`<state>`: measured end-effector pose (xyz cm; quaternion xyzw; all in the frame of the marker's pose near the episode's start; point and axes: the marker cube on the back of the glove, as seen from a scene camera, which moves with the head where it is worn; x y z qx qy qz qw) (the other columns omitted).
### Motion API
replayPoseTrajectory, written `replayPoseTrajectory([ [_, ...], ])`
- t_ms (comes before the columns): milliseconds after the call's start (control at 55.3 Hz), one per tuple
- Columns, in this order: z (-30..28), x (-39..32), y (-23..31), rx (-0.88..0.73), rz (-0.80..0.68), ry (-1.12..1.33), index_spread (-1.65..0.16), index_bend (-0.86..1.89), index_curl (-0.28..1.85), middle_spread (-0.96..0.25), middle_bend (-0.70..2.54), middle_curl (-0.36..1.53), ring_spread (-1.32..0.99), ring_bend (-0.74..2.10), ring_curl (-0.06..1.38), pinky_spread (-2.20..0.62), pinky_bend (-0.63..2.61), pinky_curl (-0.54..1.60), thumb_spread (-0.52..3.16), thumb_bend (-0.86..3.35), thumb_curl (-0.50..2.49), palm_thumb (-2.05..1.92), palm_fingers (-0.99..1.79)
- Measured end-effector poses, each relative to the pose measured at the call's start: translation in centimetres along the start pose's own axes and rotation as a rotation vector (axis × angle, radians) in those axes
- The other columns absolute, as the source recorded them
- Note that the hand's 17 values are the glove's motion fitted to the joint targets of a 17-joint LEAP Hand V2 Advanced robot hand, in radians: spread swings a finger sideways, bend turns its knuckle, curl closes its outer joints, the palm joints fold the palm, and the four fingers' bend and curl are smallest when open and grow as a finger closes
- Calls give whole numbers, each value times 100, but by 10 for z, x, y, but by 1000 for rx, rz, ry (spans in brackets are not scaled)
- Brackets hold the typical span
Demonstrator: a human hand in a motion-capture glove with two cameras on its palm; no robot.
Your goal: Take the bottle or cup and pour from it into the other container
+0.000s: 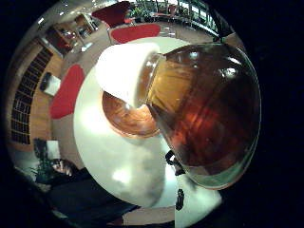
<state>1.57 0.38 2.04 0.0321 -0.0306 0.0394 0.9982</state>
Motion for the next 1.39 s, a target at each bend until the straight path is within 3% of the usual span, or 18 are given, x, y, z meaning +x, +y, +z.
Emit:
replayPoseTrajectory([
  [669, -6, -39, -16, -122, -141, 376, -25, 12, 31, -21, 35, 49, -17, 70, 44, -13, 49, 38, 48, -4, 64, 91, 121],
  [1103, -7, -41, -19, -132, -144, 365, -25, 12, 31, -22, 35, 49, -18, 69, 44, -14, 49, 38, 49, -4, 63, 90, 121],
  [1393, -19, -18, -6, -84, -84, 86, -26, 12, 31, -22, 35, 49, -18, 69, 43, -14, 49, 38, 49, -4, 63, 90, 120],
])
